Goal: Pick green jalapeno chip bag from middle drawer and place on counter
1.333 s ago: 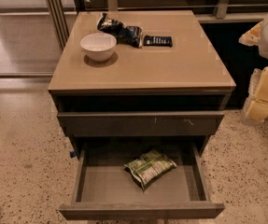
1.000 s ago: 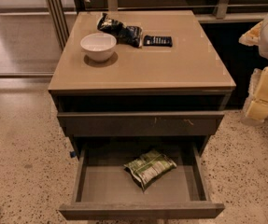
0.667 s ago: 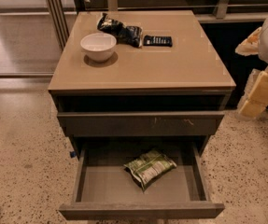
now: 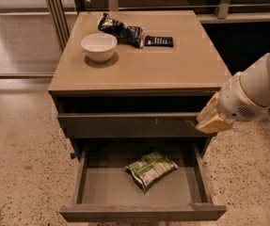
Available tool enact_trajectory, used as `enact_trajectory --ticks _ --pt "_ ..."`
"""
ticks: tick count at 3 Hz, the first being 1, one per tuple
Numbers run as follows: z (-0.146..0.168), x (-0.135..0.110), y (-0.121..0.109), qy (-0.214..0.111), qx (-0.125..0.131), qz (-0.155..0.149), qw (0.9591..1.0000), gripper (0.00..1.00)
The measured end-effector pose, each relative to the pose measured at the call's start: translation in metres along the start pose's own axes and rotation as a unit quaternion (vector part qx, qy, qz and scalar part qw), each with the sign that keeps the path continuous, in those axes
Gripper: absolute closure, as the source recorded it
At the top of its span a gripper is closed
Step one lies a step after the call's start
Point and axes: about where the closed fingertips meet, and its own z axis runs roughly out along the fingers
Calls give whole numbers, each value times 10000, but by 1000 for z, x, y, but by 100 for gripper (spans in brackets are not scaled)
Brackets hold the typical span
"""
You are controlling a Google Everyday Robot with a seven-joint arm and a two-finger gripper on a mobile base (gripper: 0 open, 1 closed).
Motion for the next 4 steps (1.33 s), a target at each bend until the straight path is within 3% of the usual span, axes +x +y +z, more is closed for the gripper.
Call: enact_trajectory --ticks 1,2,3,4 --pt "66 5 5 -465 -385 140 9981 88" --pt "74 6 4 -509 -423 172 9977 100" --pt "78 10 4 -404 -385 154 9983 100" --pt "136 31 26 -463 -580 -28 9972 100"
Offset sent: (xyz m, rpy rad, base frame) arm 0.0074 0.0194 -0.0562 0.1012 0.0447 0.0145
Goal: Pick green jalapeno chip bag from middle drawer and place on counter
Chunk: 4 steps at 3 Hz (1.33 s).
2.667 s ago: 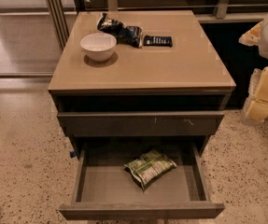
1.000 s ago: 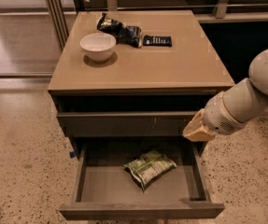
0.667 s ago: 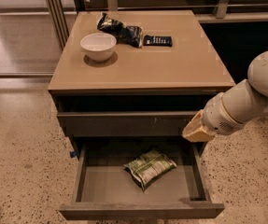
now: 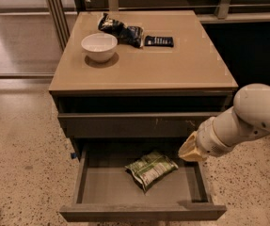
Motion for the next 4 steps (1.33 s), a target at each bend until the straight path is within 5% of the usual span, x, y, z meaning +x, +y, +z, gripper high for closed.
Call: enact_trajectory --ticks 2,3,4 --pt "172 50 -13 -382 -160 -59 9991 100" --pt "198 59 -7 -455 -288 70 9985 100" --pt "204 69 -9 -411 -148 -122 9990 100"
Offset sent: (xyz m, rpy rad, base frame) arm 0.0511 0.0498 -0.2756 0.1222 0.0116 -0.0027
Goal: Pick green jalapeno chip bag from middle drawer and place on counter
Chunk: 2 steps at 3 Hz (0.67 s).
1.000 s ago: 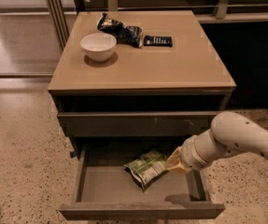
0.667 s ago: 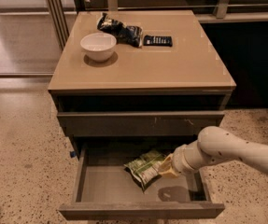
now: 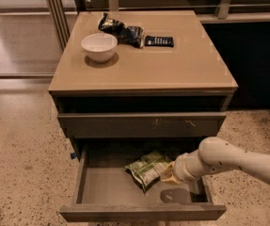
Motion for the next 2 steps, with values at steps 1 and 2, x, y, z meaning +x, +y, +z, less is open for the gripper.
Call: enact_trajectory --ticks 1,2 --pt "21 18 -17 3 240 -264 9994 81" --pt "37 31 -34 -62 428 -394 9983 58"
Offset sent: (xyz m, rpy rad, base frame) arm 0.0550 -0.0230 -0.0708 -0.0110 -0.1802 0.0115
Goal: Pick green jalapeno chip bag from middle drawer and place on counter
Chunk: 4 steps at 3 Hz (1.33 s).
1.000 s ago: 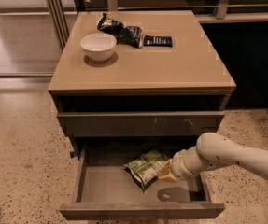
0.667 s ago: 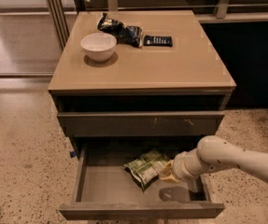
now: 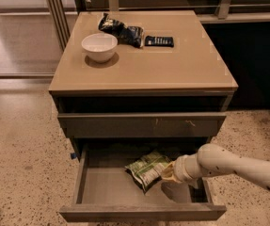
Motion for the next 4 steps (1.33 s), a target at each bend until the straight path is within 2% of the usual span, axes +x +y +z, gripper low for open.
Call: enact_trajectory --ticks 1,2,3,4 --pt "15 9 -15 -114 106 -48 9999 35" --pt "26 12 -27 -246 188 -81 9995 19" --pt "36 12 -36 -371 223 -104 9990 6" --pt "50 11 -45 -502 227 -123 9984 6"
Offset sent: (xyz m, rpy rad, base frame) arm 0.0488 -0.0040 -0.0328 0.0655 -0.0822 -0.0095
